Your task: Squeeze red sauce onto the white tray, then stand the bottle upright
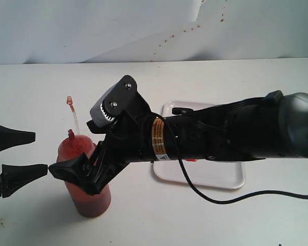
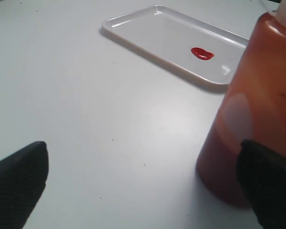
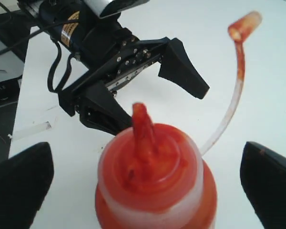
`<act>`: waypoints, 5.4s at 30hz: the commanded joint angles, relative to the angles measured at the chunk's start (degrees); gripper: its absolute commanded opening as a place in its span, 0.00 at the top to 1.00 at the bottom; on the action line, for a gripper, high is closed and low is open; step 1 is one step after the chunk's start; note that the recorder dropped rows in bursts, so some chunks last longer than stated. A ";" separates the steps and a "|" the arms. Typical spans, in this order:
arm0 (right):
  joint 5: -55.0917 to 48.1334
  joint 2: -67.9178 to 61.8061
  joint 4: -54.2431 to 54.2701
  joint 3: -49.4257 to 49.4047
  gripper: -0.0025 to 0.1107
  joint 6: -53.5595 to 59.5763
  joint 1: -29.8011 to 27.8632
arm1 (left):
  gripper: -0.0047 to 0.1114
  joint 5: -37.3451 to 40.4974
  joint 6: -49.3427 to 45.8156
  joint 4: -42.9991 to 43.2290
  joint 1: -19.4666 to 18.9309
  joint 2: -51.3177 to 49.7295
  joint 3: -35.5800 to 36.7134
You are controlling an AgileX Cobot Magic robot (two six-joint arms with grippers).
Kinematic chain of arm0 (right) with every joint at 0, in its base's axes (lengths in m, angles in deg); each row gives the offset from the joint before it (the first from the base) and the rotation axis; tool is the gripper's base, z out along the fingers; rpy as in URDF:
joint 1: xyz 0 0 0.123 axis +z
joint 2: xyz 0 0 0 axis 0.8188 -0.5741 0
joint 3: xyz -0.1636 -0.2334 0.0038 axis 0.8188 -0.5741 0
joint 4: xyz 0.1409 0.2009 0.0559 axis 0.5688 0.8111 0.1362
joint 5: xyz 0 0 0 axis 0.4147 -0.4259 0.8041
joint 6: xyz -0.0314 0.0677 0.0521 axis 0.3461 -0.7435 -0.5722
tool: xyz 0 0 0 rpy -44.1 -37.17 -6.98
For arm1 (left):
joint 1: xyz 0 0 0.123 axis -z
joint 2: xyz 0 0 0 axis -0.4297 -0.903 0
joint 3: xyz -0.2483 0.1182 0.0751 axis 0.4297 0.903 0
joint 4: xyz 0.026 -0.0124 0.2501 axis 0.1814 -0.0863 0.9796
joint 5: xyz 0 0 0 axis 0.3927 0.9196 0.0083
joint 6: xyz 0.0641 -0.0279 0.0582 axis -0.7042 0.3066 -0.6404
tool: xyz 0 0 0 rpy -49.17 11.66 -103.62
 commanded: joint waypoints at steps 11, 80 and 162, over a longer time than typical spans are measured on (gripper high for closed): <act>-1.82 6.88 -1.45 0.05 0.12 -4.07 0.16 | 0.06 -0.79 0.30 -0.78 -0.21 0.54 0.08; -33.97 40.80 -3.71 -17.57 0.98 -9.08 -26.63 | 0.96 -0.79 28.45 -2.23 6.70 50.08 6.42; -33.97 40.80 -3.82 -17.57 0.98 -9.08 -26.63 | 0.96 75.46 -24.40 -94.07 27.89 109.34 33.77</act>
